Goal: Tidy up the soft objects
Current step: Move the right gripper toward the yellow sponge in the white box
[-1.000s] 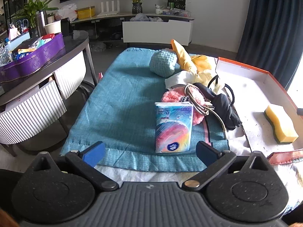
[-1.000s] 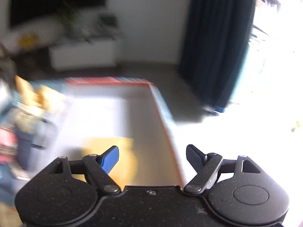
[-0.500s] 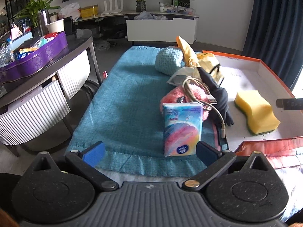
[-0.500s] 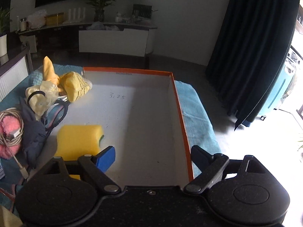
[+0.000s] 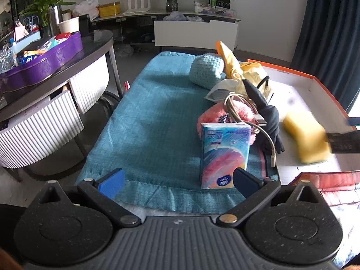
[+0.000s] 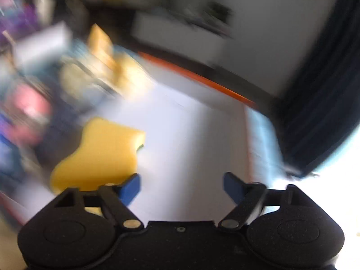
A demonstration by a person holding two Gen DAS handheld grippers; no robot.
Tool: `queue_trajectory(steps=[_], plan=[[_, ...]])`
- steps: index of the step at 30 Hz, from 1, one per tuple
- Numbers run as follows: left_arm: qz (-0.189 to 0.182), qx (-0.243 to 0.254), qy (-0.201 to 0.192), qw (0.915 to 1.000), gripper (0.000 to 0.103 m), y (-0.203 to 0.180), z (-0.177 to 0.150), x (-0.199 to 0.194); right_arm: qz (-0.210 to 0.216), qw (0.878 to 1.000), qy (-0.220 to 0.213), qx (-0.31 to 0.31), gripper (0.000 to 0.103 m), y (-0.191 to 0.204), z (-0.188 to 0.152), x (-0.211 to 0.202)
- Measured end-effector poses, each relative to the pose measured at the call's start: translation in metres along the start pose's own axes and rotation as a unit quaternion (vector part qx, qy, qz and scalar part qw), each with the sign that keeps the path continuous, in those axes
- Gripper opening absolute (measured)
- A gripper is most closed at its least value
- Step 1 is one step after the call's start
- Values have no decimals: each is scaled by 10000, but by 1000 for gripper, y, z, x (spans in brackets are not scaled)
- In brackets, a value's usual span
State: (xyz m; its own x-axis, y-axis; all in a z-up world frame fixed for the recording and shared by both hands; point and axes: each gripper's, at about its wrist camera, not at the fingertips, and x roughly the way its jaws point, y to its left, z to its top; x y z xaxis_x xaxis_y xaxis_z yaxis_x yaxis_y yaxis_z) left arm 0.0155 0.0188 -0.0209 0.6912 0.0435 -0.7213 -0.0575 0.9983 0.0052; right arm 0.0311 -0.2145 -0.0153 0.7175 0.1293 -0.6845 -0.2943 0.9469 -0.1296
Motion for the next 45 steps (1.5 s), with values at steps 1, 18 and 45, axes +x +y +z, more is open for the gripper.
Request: queue_trajectory(steps=[1,18,45], plan=[[13,-21,3,10000,103,1,0,0,414,9976,-420,365,92,-3,4,-9],[123,-142,45,9998,103,10,5,5,-5171,8277,-785,-2034,90,-42,-28,111],[68,-273,-93,9996,103,15,4,-5,-4449,8531,-1944,-1912,42,-86,-3,-22]])
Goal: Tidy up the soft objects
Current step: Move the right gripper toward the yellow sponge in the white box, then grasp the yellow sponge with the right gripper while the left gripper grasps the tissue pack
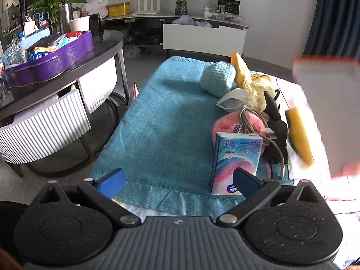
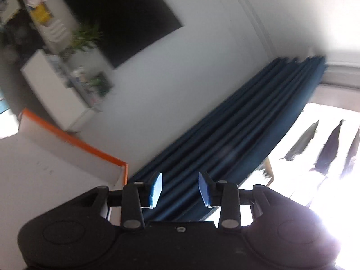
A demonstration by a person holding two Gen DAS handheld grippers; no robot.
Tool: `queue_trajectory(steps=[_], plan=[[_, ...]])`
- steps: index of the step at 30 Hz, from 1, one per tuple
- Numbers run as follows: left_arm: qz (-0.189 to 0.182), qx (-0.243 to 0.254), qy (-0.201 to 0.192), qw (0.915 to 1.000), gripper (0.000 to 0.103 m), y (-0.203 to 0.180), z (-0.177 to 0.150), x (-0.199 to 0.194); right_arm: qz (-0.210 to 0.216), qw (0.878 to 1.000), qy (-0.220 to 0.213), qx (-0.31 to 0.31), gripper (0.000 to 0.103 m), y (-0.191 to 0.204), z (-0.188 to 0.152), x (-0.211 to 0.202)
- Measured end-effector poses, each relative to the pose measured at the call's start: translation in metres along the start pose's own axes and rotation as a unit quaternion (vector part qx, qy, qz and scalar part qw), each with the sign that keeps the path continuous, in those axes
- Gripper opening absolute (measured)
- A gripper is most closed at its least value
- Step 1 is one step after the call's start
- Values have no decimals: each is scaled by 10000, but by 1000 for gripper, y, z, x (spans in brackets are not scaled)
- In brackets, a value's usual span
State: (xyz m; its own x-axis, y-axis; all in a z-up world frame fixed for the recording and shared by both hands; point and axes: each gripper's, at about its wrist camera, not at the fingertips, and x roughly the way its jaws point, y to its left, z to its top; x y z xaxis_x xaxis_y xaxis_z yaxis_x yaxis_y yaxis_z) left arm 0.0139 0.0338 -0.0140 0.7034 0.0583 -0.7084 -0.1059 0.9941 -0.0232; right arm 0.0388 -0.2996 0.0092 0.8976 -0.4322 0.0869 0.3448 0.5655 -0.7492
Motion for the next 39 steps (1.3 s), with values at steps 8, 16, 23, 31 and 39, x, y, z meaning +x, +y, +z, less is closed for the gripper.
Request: queue_trajectory(steps=[8,16,23,31,39], plan=[[-60,158,-83,9998,103,-13,3,-4,96,9961,628,-617,83,36,-36,-24],[-52,348,17,9994,103,-24,4,6,3529,8943,1046,2544,93,21,54,-92],[-33,389,20,9992,103,-29,5,10,4058,8375,1734,3224,93,52,79,-123],[-46,245,27,9997,103,-22,3,16,3796,8353,1978,3451,93,83,54,-131],[-226,51,-83,9997,103,-20,1,20,3632,8236,2154,3787,93,83,36,-122]])
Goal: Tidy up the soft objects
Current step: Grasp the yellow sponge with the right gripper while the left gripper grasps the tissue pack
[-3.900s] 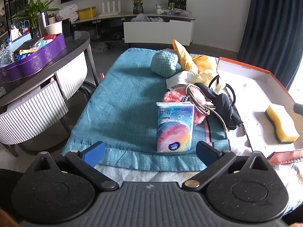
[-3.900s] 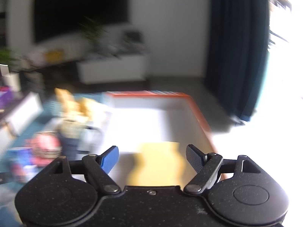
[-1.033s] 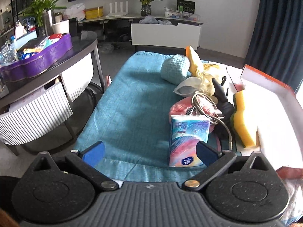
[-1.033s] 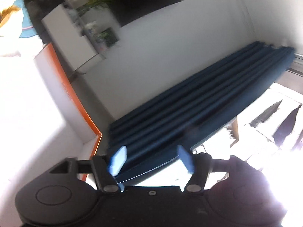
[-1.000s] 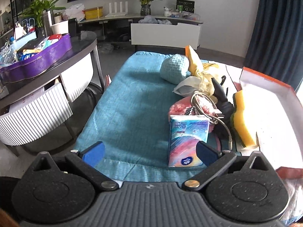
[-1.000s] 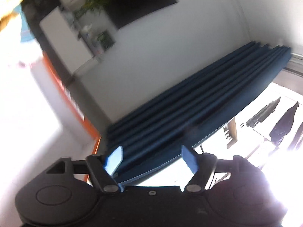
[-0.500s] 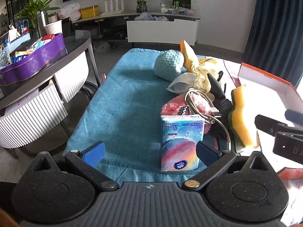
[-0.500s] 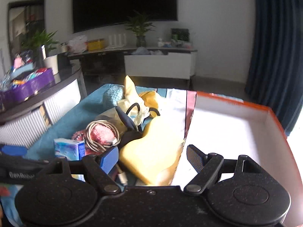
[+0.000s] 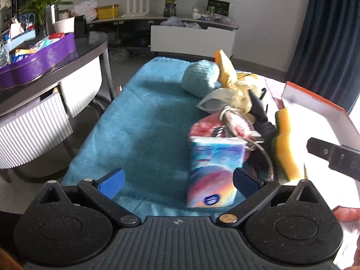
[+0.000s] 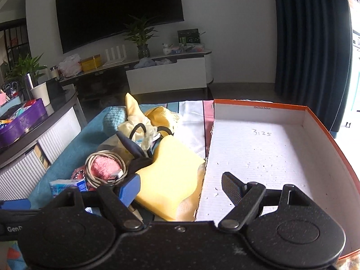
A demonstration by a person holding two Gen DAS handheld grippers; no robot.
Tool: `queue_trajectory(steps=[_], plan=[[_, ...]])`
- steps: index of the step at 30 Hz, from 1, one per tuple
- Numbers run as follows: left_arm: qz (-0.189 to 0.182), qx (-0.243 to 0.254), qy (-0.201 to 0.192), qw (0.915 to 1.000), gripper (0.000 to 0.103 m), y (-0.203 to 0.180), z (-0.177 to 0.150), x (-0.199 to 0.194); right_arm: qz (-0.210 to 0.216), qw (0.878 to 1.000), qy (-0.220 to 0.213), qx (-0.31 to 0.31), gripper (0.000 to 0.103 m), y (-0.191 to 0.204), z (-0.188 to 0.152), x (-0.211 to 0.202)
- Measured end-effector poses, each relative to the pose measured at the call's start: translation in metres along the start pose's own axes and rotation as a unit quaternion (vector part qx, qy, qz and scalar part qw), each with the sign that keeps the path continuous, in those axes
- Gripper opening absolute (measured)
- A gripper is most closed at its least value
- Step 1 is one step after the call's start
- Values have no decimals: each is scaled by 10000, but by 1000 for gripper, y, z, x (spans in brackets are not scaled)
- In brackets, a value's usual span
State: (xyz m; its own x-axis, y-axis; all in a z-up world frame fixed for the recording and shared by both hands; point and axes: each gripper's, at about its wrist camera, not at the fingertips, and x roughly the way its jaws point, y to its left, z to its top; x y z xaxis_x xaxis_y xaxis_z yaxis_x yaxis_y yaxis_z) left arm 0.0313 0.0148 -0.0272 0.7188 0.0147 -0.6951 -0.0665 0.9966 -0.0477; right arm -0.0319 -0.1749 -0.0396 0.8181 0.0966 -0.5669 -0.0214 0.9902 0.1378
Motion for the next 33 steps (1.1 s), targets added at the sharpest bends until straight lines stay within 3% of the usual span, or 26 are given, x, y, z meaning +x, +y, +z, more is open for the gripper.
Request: queue_trajectory(steps=[7,12,20,30,33], plan=[[112,211,-154,9996,101,-25,2,14,-63,9998,176,99,93,-2,0,9],[-67,179,-63,9998,55,-21,0,29,-21,9990,404,175,93,-1,3,18],[-521,182,-218,9982,54,-13,-1,12,172,9937,700,864,93,-6,23,37],[-460,62,-440,9980,54,-5,8,-2,44,9732,1270,1915,96,-22,35,72],[-491,40,-443,9978,54,-5,10,-1,253,9641,1245,2330,96,-36,35,70]])
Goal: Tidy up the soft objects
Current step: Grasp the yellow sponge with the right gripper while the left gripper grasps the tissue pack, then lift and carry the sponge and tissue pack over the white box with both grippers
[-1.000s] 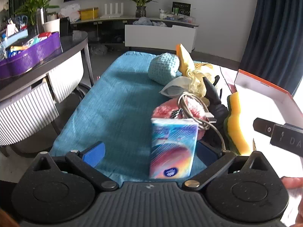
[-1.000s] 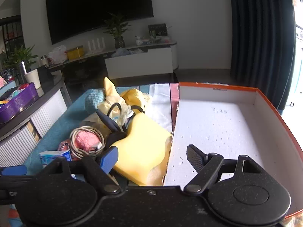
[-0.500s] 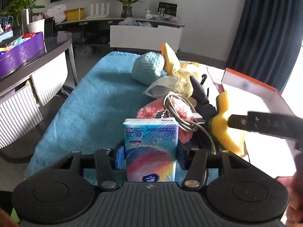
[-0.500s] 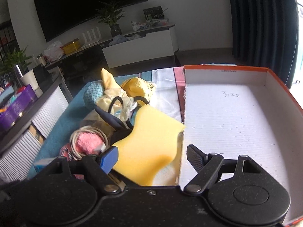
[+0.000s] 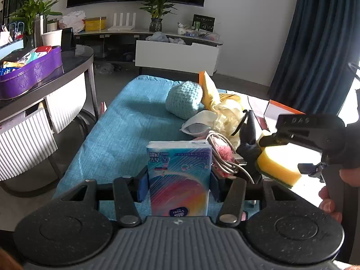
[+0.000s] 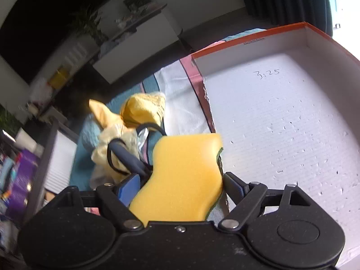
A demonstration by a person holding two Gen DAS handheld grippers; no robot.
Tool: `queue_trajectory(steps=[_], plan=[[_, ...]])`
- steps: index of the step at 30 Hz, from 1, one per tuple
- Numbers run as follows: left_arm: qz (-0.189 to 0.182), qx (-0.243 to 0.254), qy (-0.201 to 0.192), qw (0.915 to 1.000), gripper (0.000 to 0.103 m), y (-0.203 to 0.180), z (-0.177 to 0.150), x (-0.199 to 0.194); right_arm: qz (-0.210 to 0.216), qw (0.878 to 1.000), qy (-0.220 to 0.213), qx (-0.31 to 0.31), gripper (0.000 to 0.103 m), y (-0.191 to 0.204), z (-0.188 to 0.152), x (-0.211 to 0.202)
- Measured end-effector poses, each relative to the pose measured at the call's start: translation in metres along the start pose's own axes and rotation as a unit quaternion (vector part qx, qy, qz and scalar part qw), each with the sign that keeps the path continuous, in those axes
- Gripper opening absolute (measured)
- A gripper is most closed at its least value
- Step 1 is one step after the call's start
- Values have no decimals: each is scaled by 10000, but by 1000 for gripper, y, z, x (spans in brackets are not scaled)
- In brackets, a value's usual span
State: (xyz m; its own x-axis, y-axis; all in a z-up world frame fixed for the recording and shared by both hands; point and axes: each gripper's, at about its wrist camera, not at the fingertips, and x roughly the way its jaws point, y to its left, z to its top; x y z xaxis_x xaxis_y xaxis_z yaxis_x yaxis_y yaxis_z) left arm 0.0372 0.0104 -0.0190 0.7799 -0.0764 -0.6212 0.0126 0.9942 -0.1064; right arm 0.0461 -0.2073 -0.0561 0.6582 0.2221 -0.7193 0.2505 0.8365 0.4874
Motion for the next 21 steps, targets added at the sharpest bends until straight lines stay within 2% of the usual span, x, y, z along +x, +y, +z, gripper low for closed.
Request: queue_trajectory(steps=[3,6,9,11,19,21], plan=[[-46,-17,7,10000,54,2,1,0,-278,9995,-160,-35,96,-6,4,-3],[-61,-46,-10,10000,54,4,2,-1,-263,9988,171,-383,95,-3,5,6],[-80,-65,-13,9999,54,4,2,-2,-347,9978,154,-543,95,-2,2,3],[-87,-31,-14,10000,54,3,2,-3,-237,9971,215,-687,82,-4,-1,-2],[-107,-27,-9,9999,54,3,3,-6,-119,9902,-320,-1358,80,-5,-3,-56],[-132,7,-12,9999,54,1,4,-6,-236,9848,-573,-1622,80,0,-4,-68]])
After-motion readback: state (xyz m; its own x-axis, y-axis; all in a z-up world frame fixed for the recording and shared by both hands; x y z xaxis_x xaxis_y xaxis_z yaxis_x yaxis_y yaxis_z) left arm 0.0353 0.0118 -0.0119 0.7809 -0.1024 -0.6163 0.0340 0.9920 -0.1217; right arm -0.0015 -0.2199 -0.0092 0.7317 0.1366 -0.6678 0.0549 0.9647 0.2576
